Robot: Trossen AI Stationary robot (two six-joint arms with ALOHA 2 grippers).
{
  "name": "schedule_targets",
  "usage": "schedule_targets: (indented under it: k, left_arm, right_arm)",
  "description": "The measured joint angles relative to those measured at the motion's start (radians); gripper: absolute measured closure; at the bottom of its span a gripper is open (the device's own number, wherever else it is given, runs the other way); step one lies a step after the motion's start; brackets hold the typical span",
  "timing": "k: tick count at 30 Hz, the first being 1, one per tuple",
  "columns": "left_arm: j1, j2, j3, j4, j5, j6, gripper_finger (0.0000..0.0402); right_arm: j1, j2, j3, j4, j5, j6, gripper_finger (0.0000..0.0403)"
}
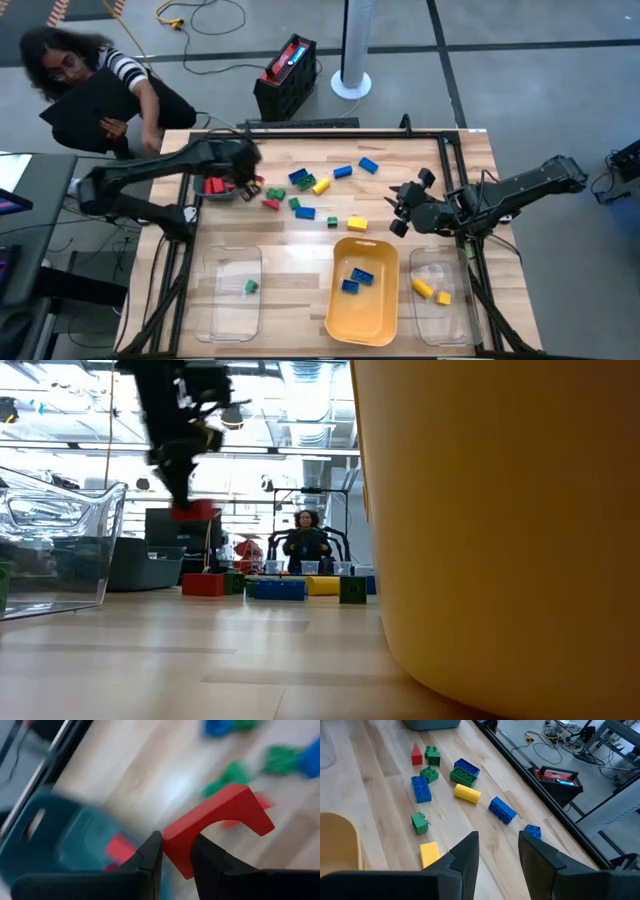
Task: Sort blocks
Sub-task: Put the red wooden block into the green bin
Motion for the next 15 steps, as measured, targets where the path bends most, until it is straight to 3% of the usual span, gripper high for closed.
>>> schedule_targets:
  k: [8, 15]
  left_arm:
    - [0.244, -0.144, -0.192, -0.001, -0.016, -0.030, 0.0333]
    - [0.336, -0.144, -0.270, -0.005, -0.040, -0.034, 0.0333]
  right_arm:
    - [-0.029, 0.000, 0.000, 0.001, 0.000, 0.000, 0.0251]
    - [-0.028, 0.000, 0.000, 0.001, 0.000, 0.000, 0.0251]
